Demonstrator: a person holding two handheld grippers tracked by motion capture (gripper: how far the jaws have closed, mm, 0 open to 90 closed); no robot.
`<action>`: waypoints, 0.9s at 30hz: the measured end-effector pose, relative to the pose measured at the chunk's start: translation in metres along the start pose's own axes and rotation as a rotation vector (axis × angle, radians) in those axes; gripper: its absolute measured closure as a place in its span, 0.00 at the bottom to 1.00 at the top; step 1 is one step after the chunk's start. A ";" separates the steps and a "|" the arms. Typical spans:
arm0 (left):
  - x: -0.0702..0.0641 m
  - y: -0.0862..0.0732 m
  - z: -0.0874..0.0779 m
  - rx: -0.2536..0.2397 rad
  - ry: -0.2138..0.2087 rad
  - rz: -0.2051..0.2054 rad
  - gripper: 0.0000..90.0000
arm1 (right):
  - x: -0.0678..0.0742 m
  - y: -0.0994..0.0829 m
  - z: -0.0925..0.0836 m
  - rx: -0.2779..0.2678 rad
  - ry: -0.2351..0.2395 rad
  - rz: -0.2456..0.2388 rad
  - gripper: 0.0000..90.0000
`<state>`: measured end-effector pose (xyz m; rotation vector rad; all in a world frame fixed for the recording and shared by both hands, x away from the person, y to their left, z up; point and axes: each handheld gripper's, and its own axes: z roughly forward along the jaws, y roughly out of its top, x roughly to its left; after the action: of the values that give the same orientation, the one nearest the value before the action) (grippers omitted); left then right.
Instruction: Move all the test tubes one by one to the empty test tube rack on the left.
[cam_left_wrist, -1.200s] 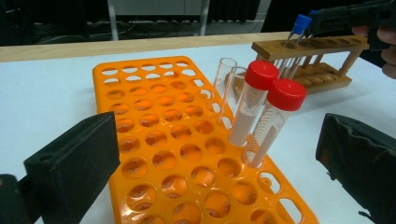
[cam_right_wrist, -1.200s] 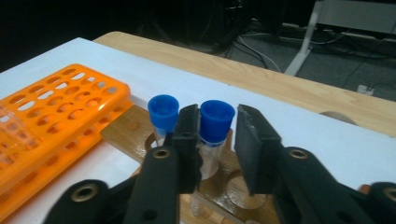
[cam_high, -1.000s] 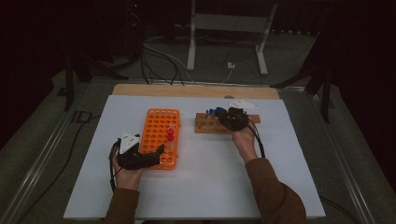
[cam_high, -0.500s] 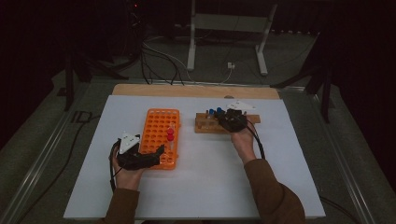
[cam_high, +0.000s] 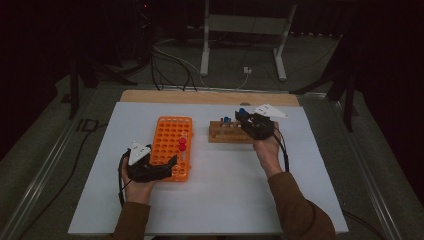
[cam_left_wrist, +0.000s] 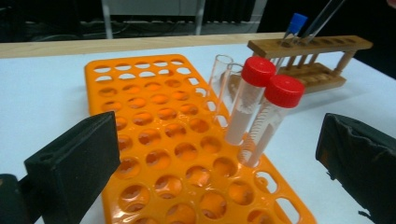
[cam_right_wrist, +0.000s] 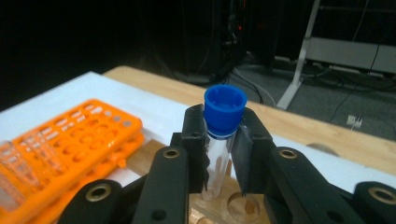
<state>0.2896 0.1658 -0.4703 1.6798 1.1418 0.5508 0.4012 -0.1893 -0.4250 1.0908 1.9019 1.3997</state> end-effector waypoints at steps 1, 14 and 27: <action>0.000 0.000 0.000 -0.002 -0.002 0.001 0.01 | 0.000 0.002 -0.003 -0.006 0.001 -0.002 0.85; -0.007 0.005 -0.003 -0.052 -0.036 0.034 0.01 | 0.001 0.012 -0.023 0.006 0.034 -0.030 0.85; -0.033 0.022 -0.005 -0.077 -0.050 0.107 0.04 | 0.013 0.004 -0.034 0.077 0.128 -0.045 0.85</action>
<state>0.2800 0.1379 -0.4436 1.6860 0.9878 0.6089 0.3687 -0.1954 -0.4099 1.0086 2.0737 1.4114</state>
